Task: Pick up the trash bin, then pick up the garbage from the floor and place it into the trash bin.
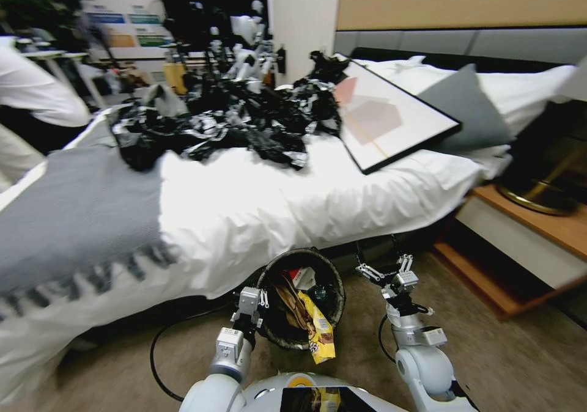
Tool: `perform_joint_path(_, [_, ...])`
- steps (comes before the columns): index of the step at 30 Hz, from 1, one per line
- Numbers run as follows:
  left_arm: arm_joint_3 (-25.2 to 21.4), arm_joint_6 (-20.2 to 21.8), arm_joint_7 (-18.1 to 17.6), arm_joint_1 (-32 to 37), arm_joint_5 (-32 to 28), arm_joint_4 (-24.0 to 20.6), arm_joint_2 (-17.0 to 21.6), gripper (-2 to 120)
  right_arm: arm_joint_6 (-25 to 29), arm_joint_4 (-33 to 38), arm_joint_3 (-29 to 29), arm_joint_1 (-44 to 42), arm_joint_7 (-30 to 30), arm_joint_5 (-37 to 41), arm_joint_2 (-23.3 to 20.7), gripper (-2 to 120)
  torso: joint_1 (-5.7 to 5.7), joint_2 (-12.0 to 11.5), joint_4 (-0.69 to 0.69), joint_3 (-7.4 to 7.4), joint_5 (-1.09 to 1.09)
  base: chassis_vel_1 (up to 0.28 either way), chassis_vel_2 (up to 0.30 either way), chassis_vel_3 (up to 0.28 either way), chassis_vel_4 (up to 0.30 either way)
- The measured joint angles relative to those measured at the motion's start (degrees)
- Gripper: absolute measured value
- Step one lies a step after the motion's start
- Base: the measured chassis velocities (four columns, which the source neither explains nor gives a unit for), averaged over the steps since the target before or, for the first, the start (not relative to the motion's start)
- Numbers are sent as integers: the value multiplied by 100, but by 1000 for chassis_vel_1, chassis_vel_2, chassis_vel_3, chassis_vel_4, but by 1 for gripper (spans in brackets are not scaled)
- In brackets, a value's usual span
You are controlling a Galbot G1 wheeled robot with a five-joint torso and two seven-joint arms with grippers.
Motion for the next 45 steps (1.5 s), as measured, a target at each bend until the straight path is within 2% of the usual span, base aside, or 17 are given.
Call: perform_joint_path(45, [3,-3,-6,143,86,-1,27,0,-83,56,-61,100,-174,-38,40,100,0,0,0,0,0,125,127,125,124])
